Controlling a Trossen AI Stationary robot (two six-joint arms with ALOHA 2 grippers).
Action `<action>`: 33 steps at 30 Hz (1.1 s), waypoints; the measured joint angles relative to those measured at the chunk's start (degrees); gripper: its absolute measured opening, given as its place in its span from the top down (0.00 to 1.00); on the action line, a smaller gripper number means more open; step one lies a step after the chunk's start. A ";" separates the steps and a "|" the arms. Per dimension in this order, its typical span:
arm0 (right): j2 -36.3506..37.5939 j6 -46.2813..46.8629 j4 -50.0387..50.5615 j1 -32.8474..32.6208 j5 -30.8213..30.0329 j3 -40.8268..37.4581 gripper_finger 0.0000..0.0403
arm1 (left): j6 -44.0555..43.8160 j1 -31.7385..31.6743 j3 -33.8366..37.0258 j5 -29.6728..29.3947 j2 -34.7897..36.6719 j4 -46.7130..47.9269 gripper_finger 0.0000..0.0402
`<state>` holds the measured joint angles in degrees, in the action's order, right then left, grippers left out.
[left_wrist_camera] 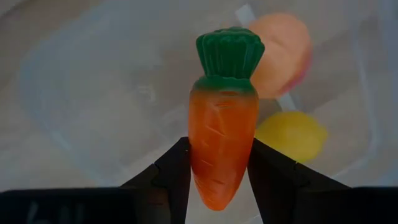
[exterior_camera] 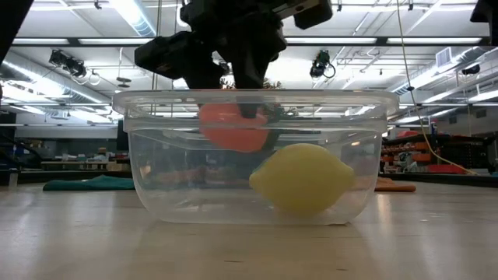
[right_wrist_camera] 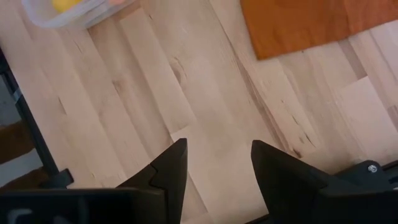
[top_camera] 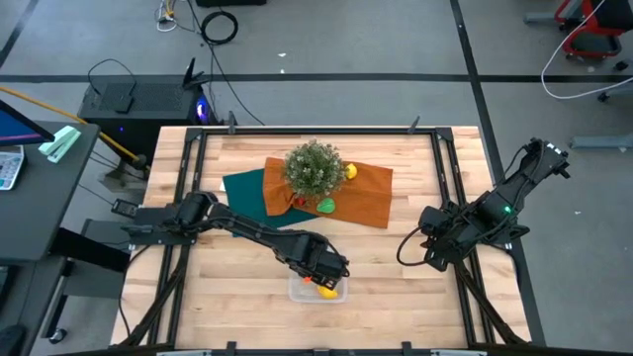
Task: Pick and placing Produce into tupperware
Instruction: Put the carrot into the transparent bin
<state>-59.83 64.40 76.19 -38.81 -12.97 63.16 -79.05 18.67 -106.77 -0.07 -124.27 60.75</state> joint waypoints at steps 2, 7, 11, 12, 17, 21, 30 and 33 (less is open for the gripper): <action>0.00 -0.07 0.02 0.00 0.00 0.00 0.64 | -0.82 0.22 -0.03 -0.03 -0.37 -0.54 0.65; 0.00 -0.13 0.05 0.00 0.00 0.00 0.64 | -4.18 0.41 -0.03 -1.69 -0.77 -0.49 0.64; 0.00 -0.44 0.04 -0.02 -0.02 0.00 0.64 | -6.40 0.84 0.01 -3.16 -1.40 -0.73 0.63; 0.00 -0.52 0.01 0.00 0.00 0.00 0.64 | -6.80 0.87 0.01 -3.27 -1.57 -0.54 0.63; 0.00 -0.55 0.07 -0.33 -0.04 0.00 0.64 | -8.98 1.27 0.06 -3.63 -3.12 -1.13 0.64; 0.00 -0.20 -0.03 -1.61 -0.07 0.00 0.64 | -10.27 1.53 0.04 -4.48 -3.43 -1.88 0.62; 0.00 0.76 -0.12 -4.19 -0.20 0.00 0.64 | -10.44 1.56 0.01 -7.68 -3.84 -2.46 0.63; 0.00 1.62 -0.14 -4.89 -0.44 0.00 0.64 | -10.42 1.57 0.04 -7.63 -4.42 -2.48 0.63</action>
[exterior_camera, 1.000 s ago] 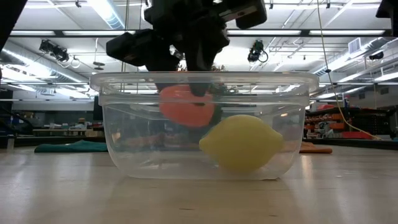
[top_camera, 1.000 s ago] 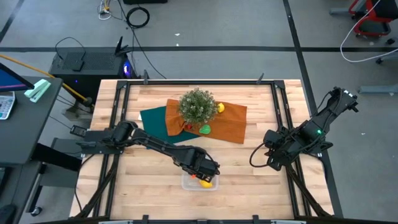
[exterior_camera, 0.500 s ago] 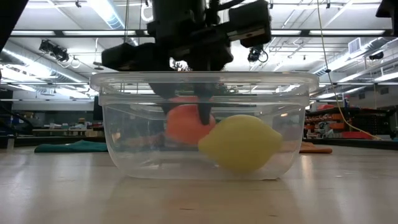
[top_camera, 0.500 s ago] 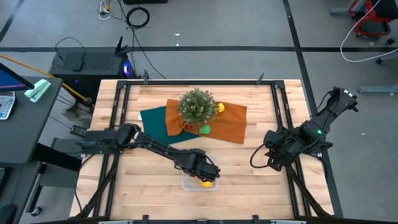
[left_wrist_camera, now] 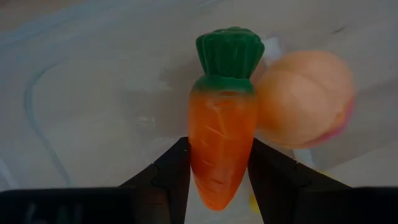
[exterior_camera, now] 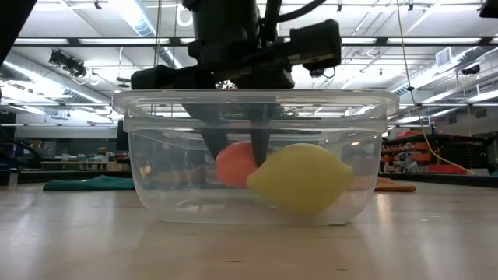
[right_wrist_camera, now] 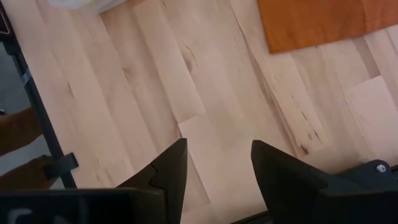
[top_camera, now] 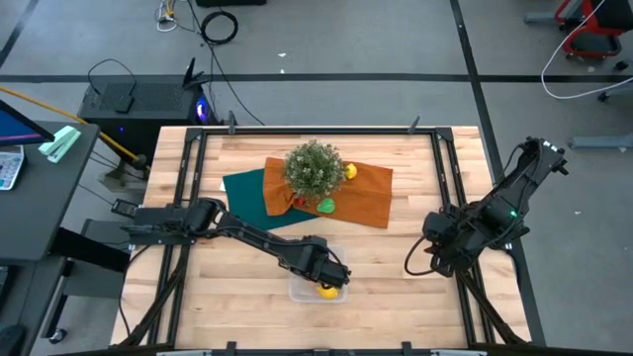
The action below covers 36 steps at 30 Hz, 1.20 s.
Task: Pick and placing Produce into tupperware
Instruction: Put the carrot into the transparent bin, then put the lemon into the transparent bin
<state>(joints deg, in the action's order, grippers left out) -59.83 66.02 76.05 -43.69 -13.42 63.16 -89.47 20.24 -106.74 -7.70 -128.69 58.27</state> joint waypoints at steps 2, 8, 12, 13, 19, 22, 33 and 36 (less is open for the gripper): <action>0.00 0.31 -0.02 -0.37 -0.01 0.00 0.64 | 0.06 0.05 -0.09 0.17 -0.70 -1.23 0.62; 0.00 1.01 -0.14 -1.17 -0.29 0.00 0.64 | 0.48 0.27 -0.06 -0.44 -0.80 -0.99 0.62; 0.00 1.29 -0.26 -1.17 -0.30 0.00 0.64 | 1.40 0.25 -0.02 -0.86 -0.80 -1.50 0.59; -0.02 1.31 -0.28 -1.15 -0.30 0.00 0.64 | 1.60 0.26 -0.02 -0.85 -0.80 -1.92 0.58; 0.00 1.39 -0.26 -1.15 -0.30 0.00 0.64 | 2.90 0.57 -0.02 -0.81 -0.52 -2.60 0.49; -0.02 1.39 -0.26 -1.15 -0.30 0.00 0.64 | 3.60 0.60 -0.02 -0.82 -0.20 -3.23 0.45; -0.02 1.35 -1.08 -1.15 -0.30 0.00 0.64 | 6.09 0.60 -0.04 -0.90 1.31 -2.73 0.38; 0.00 1.35 -1.09 -1.15 -0.30 0.00 0.64 | 6.82 0.55 -0.22 -0.97 2.45 -1.94 0.39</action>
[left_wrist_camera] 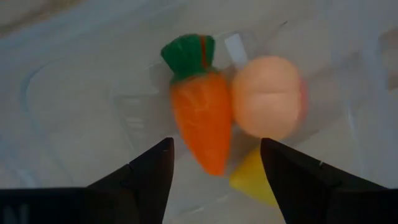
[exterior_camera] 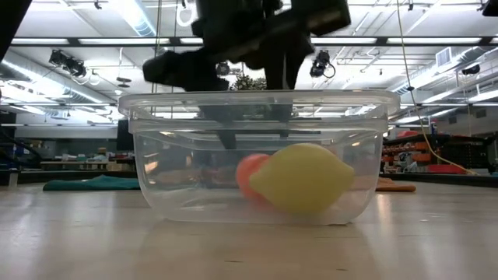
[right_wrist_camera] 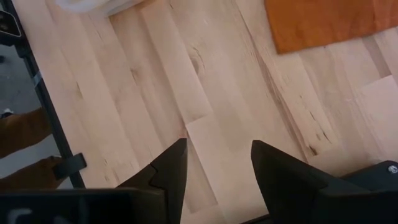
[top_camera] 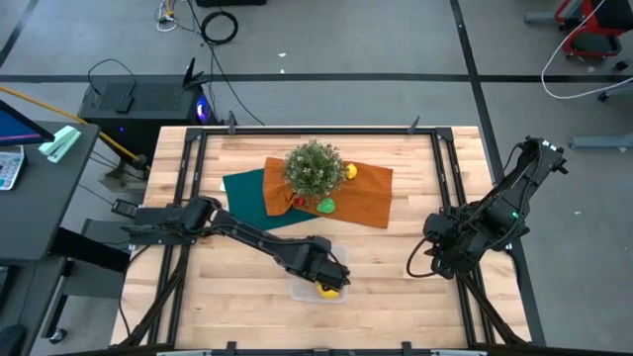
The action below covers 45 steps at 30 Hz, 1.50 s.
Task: Pick and placing Produce into tupperware
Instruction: Put the lemon into the transparent bin
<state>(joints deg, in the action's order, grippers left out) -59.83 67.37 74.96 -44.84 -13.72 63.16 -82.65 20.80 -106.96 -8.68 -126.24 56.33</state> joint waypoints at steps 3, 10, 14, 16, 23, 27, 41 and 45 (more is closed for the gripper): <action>0.00 -0.02 -0.02 0.00 0.00 0.00 0.64 | 0.86 0.01 -0.05 -1.69 2.01 1.07 0.41; 0.00 -0.07 -0.14 0.02 -0.54 0.00 0.64 | 5.09 -0.51 -0.10 -10.53 8.67 4.85 0.45; 0.01 0.48 -0.05 0.04 -1.35 0.00 0.64 | 10.11 -1.33 -0.13 -16.47 12.86 8.06 0.47; 0.00 1.56 0.00 0.04 -1.47 0.00 0.64 | 13.75 -2.35 -0.13 -16.29 14.85 8.94 0.48; 0.00 6.00 -0.11 0.04 -4.74 0.00 0.64 | 24.41 -7.30 0.34 -13.62 19.53 11.08 0.49; 0.00 8.89 -0.42 0.07 -7.09 0.00 0.64 | 29.50 -10.49 4.68 -9.22 20.72 8.14 0.49; 0.00 16.80 -0.41 0.08 -10.27 0.00 0.64 | 27.13 -9.79 25.00 -5.43 27.26 1.20 0.56; 0.00 18.51 -0.44 0.57 -11.48 0.00 0.64 | 22.90 -9.23 36.27 -5.88 34.94 -3.32 0.59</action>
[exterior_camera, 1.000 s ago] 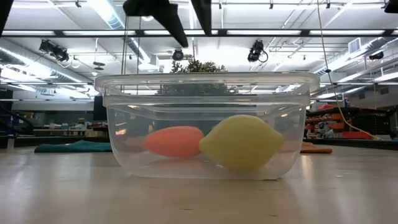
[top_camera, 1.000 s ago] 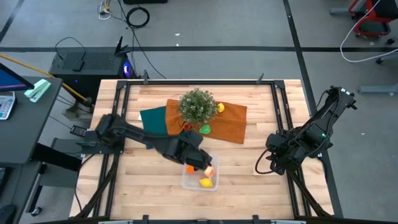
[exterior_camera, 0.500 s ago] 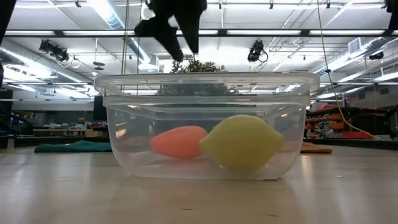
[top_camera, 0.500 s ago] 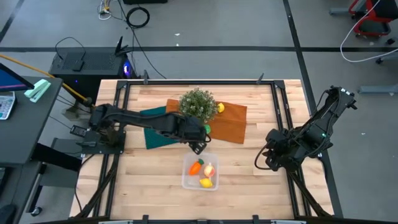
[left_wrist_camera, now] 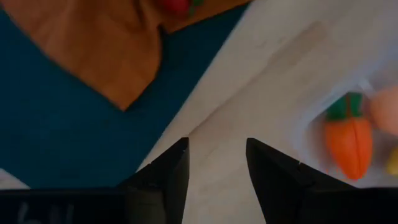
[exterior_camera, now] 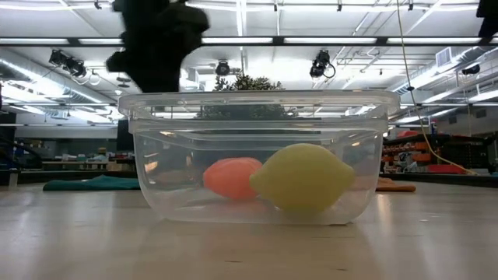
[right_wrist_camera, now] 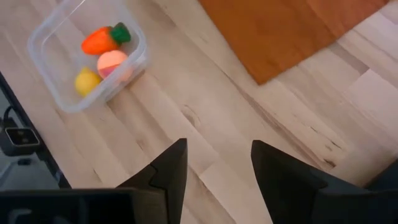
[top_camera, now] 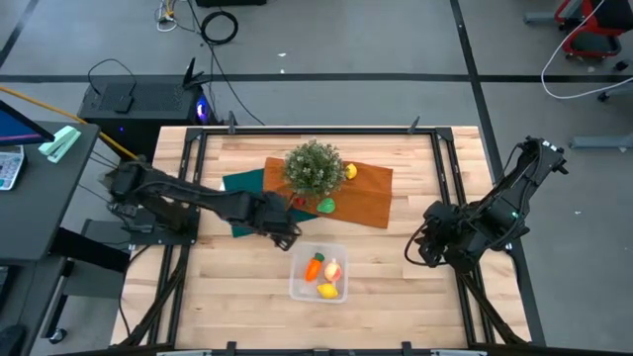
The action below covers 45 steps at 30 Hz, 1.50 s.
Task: Pick and placing Produce into tupperware
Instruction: Put the lemon into the transparent bin
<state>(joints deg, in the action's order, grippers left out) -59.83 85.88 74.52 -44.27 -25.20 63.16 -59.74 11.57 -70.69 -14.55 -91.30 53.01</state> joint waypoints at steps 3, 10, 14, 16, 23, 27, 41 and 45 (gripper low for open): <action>0.00 0.05 0.02 1.34 -0.21 0.00 0.64 | -1.85 0.20 8.31 -1.80 6.59 -6.91 0.62; -0.02 -0.25 -0.56 6.63 -1.88 0.00 0.64 | 1.30 0.18 23.33 -11.25 17.53 -28.96 0.66; -0.05 -0.42 -1.18 9.36 -5.69 0.00 0.64 | 4.96 0.32 28.07 -11.52 19.04 -36.98 0.65; -0.27 -0.44 -2.02 10.73 -7.70 0.00 0.64 | 4.97 0.73 28.85 -11.16 19.15 -36.61 0.64; -1.49 -6.04 -7.55 16.60 -8.80 -0.01 0.64 | 8.91 1.64 29.13 -10.16 19.14 -36.29 0.63; -1.93 -8.82 -9.12 22.55 -6.68 0.00 0.64 | 11.02 1.62 29.13 -7.69 19.12 -36.32 0.64; -3.69 -42.92 -18.57 56.42 15.59 0.00 0.63 | 10.52 1.35 29.13 -6.79 19.10 -35.69 0.66; -5.79 -52.51 -19.02 64.84 21.43 0.00 0.63 | 8.93 1.34 29.13 -6.78 19.10 -35.58 0.65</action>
<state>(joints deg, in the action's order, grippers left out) -65.62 33.36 55.50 20.56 -3.77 63.16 -50.81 12.91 -41.56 -21.33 -72.20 17.43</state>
